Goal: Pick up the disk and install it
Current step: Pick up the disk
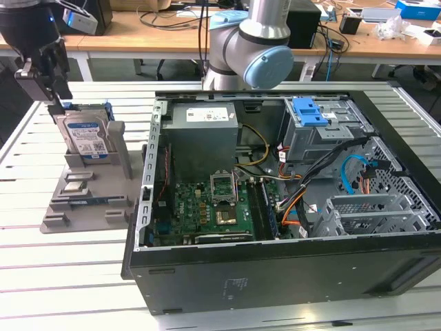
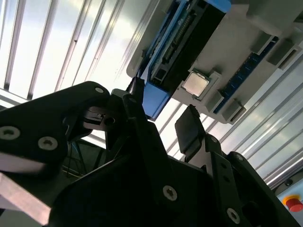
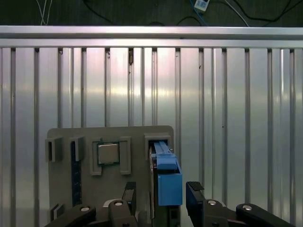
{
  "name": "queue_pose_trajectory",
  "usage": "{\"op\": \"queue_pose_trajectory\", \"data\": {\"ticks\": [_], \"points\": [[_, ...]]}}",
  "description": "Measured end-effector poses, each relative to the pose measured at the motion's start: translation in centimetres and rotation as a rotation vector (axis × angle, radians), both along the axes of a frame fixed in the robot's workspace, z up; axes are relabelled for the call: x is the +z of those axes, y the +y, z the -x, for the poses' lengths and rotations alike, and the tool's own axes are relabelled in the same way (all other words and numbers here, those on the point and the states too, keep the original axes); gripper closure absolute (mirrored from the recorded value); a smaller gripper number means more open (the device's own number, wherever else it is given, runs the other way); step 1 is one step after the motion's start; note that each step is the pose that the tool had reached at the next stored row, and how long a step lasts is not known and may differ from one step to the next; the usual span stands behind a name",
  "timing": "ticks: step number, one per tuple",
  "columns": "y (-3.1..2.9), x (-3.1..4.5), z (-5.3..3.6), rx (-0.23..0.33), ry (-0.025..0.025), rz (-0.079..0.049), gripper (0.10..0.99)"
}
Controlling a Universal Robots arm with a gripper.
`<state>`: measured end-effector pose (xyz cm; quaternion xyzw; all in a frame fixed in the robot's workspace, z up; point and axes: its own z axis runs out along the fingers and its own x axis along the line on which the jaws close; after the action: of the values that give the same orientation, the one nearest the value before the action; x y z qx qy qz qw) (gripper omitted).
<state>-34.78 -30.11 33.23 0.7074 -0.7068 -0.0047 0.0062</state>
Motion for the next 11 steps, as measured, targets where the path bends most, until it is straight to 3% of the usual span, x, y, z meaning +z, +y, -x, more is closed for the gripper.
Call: {"op": "queue_pose_trajectory", "data": {"ticks": [11], "points": [[0.23,-1.17,-0.11,0.002,-0.0001,0.000,0.545]]}}
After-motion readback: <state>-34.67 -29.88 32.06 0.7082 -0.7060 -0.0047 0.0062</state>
